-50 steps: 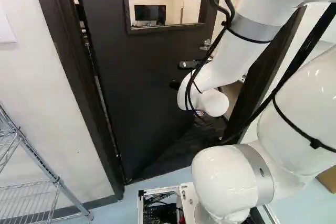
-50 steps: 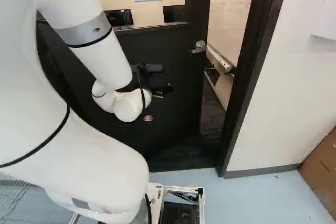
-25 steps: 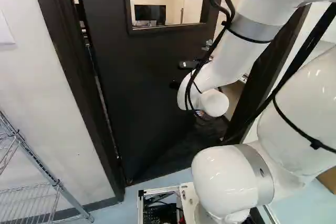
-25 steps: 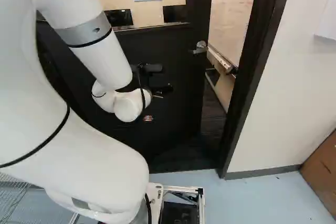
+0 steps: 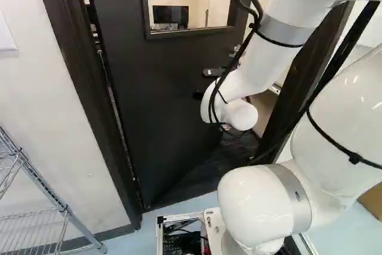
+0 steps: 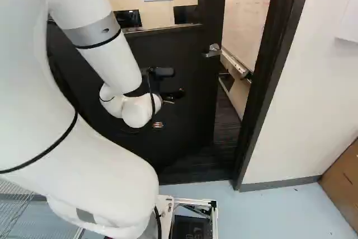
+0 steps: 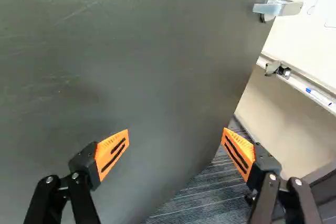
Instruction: Open the door and move inside
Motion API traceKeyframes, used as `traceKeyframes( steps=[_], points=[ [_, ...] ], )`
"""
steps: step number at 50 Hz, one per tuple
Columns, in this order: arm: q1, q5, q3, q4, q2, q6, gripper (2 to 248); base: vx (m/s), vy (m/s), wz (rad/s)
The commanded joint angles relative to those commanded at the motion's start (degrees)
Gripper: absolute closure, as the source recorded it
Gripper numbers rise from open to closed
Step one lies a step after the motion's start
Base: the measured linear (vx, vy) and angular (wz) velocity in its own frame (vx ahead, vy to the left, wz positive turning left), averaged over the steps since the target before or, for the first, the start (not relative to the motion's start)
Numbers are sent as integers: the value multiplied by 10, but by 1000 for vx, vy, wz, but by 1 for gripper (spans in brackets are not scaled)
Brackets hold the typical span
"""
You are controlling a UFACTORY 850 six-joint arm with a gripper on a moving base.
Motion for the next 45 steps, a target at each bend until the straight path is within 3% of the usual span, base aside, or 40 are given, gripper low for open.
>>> traceKeyframes(
  steps=[45],
  points=[
    [37, 3, -74, 55, -75, 0, 3, 0, 0, 0]
  ],
)
